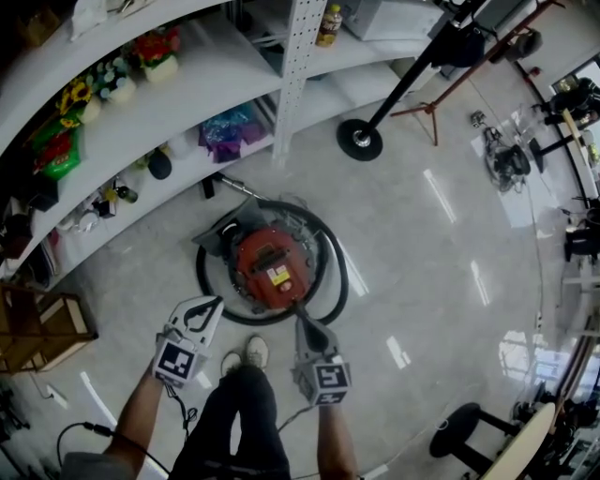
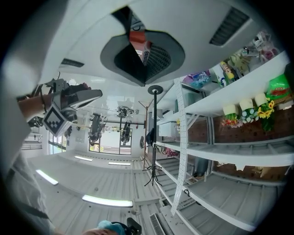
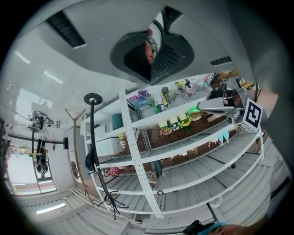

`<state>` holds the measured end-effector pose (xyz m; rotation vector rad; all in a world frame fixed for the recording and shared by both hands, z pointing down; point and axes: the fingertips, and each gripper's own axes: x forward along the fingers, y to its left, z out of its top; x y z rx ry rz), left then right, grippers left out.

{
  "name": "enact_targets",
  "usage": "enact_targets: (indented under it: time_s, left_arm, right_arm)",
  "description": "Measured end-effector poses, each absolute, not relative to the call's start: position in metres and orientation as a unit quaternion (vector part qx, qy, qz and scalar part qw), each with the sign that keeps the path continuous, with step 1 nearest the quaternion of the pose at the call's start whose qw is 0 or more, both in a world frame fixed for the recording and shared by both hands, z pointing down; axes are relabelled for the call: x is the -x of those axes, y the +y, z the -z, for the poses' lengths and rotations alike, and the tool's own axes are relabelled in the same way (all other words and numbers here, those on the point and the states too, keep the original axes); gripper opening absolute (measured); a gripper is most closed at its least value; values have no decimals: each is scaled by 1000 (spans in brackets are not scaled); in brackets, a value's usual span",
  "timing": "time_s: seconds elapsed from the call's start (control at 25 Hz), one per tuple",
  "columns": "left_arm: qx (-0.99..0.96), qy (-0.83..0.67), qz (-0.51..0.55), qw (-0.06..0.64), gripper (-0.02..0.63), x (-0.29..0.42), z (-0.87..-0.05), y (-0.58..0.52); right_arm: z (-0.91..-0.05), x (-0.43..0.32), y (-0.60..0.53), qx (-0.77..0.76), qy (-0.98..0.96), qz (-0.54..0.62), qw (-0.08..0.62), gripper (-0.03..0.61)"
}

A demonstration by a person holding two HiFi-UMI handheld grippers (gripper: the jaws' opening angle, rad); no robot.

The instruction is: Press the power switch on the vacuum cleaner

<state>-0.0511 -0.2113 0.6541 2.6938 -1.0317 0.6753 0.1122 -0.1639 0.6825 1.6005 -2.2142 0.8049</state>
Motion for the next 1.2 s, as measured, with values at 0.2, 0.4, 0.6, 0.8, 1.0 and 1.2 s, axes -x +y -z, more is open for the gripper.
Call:
enact_targets:
  time_s: [0.2,0.4,0.6,0.8,1.0,1.2]
  left_arm:
    - [-905,-343,-232,95,8,50,-678,-211]
    - [-906,-339,-235,98,7,47,-697,-210]
    - [-907,-331,-239,101,7,44,-719,-205]
    - [-907,-326,-246,109,7,43,-742,-198]
    - [-905,-324,-249,116,8,43,-760,-195]
    - [-904,-323,-253,119,7,42,-775,-195]
  right_arm:
    - [-707,-109,-169,-553,-770,-279,151,12]
    - [-728,-106,-170,-549,-769,-288,153,12]
    - [-754,-106,-169,-548,-769,-289,158,12]
    - [-777,-108,-168,-544,-771,-289,159,12]
    - [-797,-104,-170,-538,-774,-292,161,12]
    - [-817,-99,-171,-530,-778,-294,163,12]
